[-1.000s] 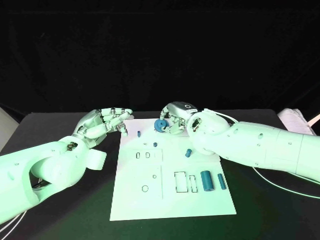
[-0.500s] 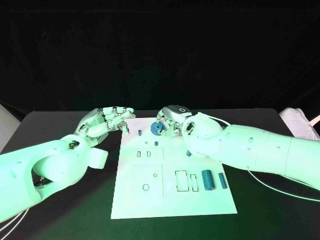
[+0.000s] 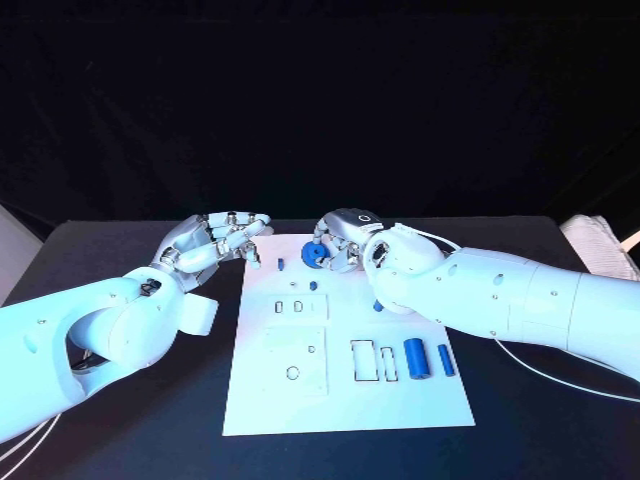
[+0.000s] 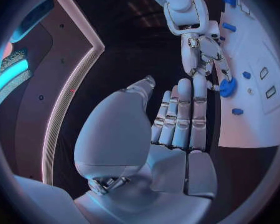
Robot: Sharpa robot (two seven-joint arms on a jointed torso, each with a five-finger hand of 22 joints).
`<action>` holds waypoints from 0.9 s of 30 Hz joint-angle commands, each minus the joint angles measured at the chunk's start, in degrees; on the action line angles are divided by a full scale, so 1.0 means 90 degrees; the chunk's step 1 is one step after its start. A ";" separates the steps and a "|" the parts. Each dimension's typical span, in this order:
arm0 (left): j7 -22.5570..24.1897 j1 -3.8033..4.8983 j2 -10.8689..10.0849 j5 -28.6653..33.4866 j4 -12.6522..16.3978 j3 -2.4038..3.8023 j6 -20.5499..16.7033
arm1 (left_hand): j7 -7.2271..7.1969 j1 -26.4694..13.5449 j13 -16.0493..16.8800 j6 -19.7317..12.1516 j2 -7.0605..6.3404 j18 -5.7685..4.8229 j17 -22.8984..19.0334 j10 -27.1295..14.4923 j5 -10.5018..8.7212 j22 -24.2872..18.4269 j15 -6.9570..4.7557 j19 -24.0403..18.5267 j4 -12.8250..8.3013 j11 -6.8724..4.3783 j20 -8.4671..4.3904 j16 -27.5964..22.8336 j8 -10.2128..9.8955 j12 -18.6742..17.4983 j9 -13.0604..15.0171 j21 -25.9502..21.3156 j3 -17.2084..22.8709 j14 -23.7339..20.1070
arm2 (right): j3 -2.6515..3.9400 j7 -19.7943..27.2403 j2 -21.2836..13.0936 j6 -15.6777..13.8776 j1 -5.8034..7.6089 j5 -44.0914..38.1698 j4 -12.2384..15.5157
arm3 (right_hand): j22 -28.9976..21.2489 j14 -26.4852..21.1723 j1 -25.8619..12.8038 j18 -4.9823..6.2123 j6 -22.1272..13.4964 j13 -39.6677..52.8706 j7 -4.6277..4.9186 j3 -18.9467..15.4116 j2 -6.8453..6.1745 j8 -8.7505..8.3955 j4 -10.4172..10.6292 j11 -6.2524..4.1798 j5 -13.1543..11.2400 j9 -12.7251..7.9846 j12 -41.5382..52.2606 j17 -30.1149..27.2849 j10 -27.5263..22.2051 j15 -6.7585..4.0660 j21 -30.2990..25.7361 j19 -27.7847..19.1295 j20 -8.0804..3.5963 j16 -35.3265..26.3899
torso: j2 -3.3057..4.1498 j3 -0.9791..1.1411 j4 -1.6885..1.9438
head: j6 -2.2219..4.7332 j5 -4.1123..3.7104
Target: Assemble the parts on the task board
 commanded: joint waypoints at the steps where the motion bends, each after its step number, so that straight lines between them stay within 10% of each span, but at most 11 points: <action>1: 0.0032 0.0007 0.0018 -0.0018 0.0009 0.0003 0.0065 | -0.0004 0.0026 0.0010 -0.0047 0.0051 0.0097 0.0006 -0.0051 -0.0007 0.0009 0.0011 -0.0053 -0.0028 0.0010 0.0002 -0.0041 0.0001 0.0033 0.0011 0.0042 -0.0003 -0.0029 | -0.0003 -0.0043 0.0035 0.0054 -0.0010 -0.0120 -0.0044 | 0.1043 0.0608 -0.0031 -0.0100 0.0013 0.0977 -0.0030 0.0036 0.0039 0.0028 -0.0014 -0.0028 0.0000 0.0006 0.0016 0.1418 0.0139 -0.0028 0.0022 0.0241 -0.0031 -0.0013 | 0.0002 0.0001 -0.0004 | 0.0000 0.0003; 19: 0.0015 0.0007 0.0045 -0.0018 -0.0025 0.0003 0.0069 | -0.0003 0.0027 0.0027 -0.0053 0.0056 0.0097 0.0005 -0.0069 -0.0010 0.0032 0.0011 -0.0084 -0.0058 0.0011 0.0004 -0.0057 0.0012 0.0065 0.0029 0.0084 0.0026 -0.0024 | -0.0003 -0.0039 0.0101 0.0198 -0.0007 -0.0112 -0.0104 | 0.0928 0.0590 -0.0183 -0.0065 -0.0135 0.0857 0.0030 0.0046 -0.0030 -0.0108 -0.0032 0.0022 -0.0040 -0.0031 -0.0122 0.1348 0.0034 0.0018 -0.0099 0.0156 0.0002 -0.0065 | -0.0004 0.0000 -0.0008 | -0.0045 0.0008; 27: 0.0011 0.0007 0.0041 -0.0018 -0.0022 0.0002 0.0062 | -0.0003 0.0027 0.0027 -0.0053 0.0056 0.0097 0.0005 -0.0069 -0.0010 0.0032 0.0011 -0.0084 -0.0058 0.0011 0.0004 -0.0057 0.0012 0.0065 0.0029 0.0084 0.0026 -0.0024 | -0.0004 -0.0008 0.0135 0.0410 -0.0001 -0.0035 -0.0153 | 0.0722 0.0578 -0.0557 -0.0001 -0.0723 0.0588 0.0200 -0.0564 -0.0062 -0.0607 0.0151 0.0184 -0.0299 -0.0151 -0.0436 0.1317 -0.0236 0.0176 -0.0343 -0.0001 0.0152 -0.0089 | -0.0002 0.0001 -0.0012 | -0.0057 0.0013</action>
